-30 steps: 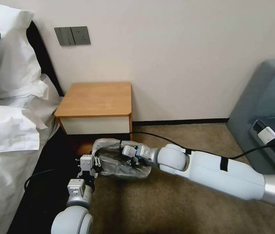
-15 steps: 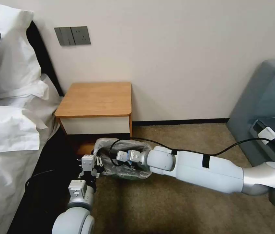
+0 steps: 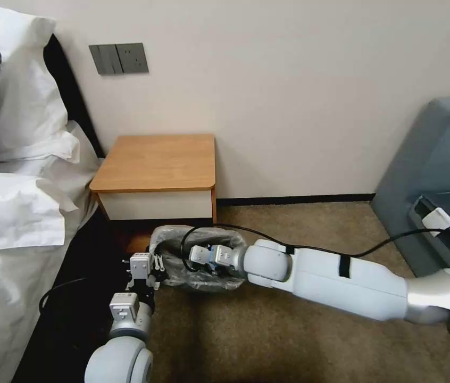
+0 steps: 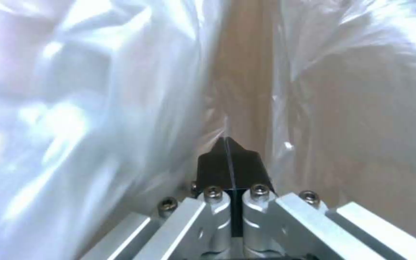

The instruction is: Pick up the garbage bag from the table and place it over the trash can.

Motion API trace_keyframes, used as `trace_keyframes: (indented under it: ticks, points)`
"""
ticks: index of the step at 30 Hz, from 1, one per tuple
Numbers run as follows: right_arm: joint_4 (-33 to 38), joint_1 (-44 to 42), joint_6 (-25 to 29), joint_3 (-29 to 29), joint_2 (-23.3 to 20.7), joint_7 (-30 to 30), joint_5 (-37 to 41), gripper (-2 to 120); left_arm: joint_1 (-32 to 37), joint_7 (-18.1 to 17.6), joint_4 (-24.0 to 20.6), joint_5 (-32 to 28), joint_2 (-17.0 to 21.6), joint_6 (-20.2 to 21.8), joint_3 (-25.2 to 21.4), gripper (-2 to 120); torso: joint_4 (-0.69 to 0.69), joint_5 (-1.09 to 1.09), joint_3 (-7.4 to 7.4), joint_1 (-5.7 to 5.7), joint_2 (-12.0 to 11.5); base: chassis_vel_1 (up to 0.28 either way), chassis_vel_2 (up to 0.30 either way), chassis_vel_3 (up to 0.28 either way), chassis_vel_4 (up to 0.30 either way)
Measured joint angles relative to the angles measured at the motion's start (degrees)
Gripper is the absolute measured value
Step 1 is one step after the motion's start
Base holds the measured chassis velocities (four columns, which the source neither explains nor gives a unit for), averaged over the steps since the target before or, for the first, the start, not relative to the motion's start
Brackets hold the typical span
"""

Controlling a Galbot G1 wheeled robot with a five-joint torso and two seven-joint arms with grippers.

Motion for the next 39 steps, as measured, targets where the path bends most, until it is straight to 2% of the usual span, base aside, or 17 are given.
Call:
trace_keyframes:
  ticks: [3, 4, 8, 9, 11, 13, 15, 17, 19, 20, 23, 24, 27, 32, 35, 36, 39]
  points:
    - [4.6, -5.5, 0.9, 5.9, -3.1, -0.9, -0.9, 0, -0.5, -0.2, 0.1, -2.2, 0.0, 0.6, -0.2, 7, 0.0, 0.0, 0.0, 0.0, 0.0, 0.0, 0.0, 0.0, 0.0]
    - [4.6, -5.5, 0.9, 5.9, -3.1, -0.9, -0.9, 0, -0.5, -0.2, 0.1, -2.2, 0.0, 0.6, -0.2, 7, 0.0, 0.0, 0.0, 0.0, 0.0, 0.0, 0.0, 0.0, 0.0]
    - [9.9, -15.4, 2.4, 18.0, -6.6, -2.0, -1.8, 0, -0.7, -0.8, 0.1, -5.0, -0.2, 1.6, -0.5, 7, 0.0, 0.01, 0.0, 0.0, 0.0, 0.0, 0.0, 0.0, 0.0]
    - [9.9, -15.4, 2.4, 18.0, -6.6, -2.0, -1.8, 0, -0.7, -0.8, 0.1, -5.0, -0.2, 1.6, -0.5, 7, 0.0, 0.01, 0.0, 0.0, 0.0, 0.0, 0.0, 0.0, 0.0]
    - [13.1, -20.7, 4.1, 24.9, -9.3, -2.3, -2.0, 0, -0.9, -1.1, 0.1, -6.2, -0.2, 2.3, -1.0, 7, 0.0, 0.0, 0.0, 0.0, 0.0, 0.0, 0.0, 0.0, 0.0]
    - [14.3, -22.8, 5.0, 27.1, -10.4, -2.2, -2.0, 0, -1.0, -1.2, 0.1, -6.9, -0.1, 2.7, -1.1, 7, -0.01, 0.0, 0.0, 0.0, 0.0, 0.0, 0.0, 0.0, 0.0]
    - [17.2, -28.3, 6.6, 32.2, -12.1, -1.2, -2.1, 8, -1.0, -1.6, -0.1, -10.1, 0.1, 4.6, -1.2, 7, 0.0, -0.01, 0.0, 0.0, 0.0, 0.0, 0.0, 0.0, 0.0]
    - [18.3, -30.8, 7.2, 34.2, -12.2, -0.4, -2.1, 13, -1.0, -1.9, -0.1, -11.5, 0.1, 5.4, -1.2, 7, -0.01, 0.0, 0.0, 0.0, 0.0, 0.0, 0.0, 0.0, 0.0]
    - [20.7, -37.4, 8.4, 39.5, -11.0, 2.3, -2.2, 24, -1.0, -2.1, -0.1, -14.3, 0.1, 7.4, -1.2, 7, 0.0, 0.0, 0.0, 0.0, 0.0, 0.0, 0.0, 0.0, 0.0]
    - [20.7, -37.4, 8.4, 39.5, -11.0, 2.3, -2.2, 24, -1.0, -2.1, -0.1, -14.3, 0.1, 7.4, -1.2, 7, 0.0, 0.0, 0.0, 0.0, 0.0, 0.0, 0.0, 0.0, 0.0]
    - [22.4, -43.9, 9.9, 47.1, -6.6, 5.1, -2.2, 37, -0.7, -2.1, -0.8, -18.7, 0.2, 11.9, -1.2, 7, 0.0, 0.0, -0.01, 0.0, 0.0, 0.0, 0.0, 0.0, 0.0]
    - [22.4, -43.9, 9.9, 47.1, -6.6, 5.1, -2.2, 37, -0.7, -2.1, -0.8, -18.7, 0.2, 11.9, -1.2, 7, 0.0, 0.0, -0.01, 0.0, 0.0, 0.0, 0.0, 0.0, 0.0]
    - [22.5, -47.1, 10.8, 53.1, -2.3, 6.3, -1.3, 52, -0.7, -1.0, -0.4, -19.6, 0.6, 14.9, -1.4, 7, 0.0, -0.01, 0.0, 0.0, 0.0, 0.0, 0.0, 0.0, 0.0]
    - [22.5, -49.1, 11.3, 56.9, 0.3, 6.6, -0.8, 65, -1.1, -0.5, 0.7, -21.3, 1.2, 16.9, -1.8, 7, 0.01, -0.01, 0.0, 0.0, 0.0, 0.0, 0.0, 0.0, 0.0]
    - [22.1, -51.3, 11.6, 60.2, 3.6, 6.6, -0.3, 82, -1.4, 0.5, 2.7, -21.5, 1.4, 17.4, -1.8, 7, 0.0, -0.01, 0.0, 0.0, 0.0, 0.0, 0.0, 0.0, 0.0]
    - [22.1, -51.3, 11.6, 60.2, 3.6, 6.6, -0.3, 82, -1.4, 0.5, 2.7, -21.5, 1.4, 17.4, -1.8, 7, 0.0, -0.01, 0.0, 0.0, 0.0, 0.0, 0.0, 0.0, 0.0]
    - [21.9, -51.8, 11.7, 61.0, 4.5, 6.5, -0.2, 93, -1.5, 0.6, 3.2, -21.5, 1.4, 17.4, -1.4, 7, 0.0, -0.01, 0.0, 0.0, 0.0, 0.0, 0.0, 0.0, 0.0]
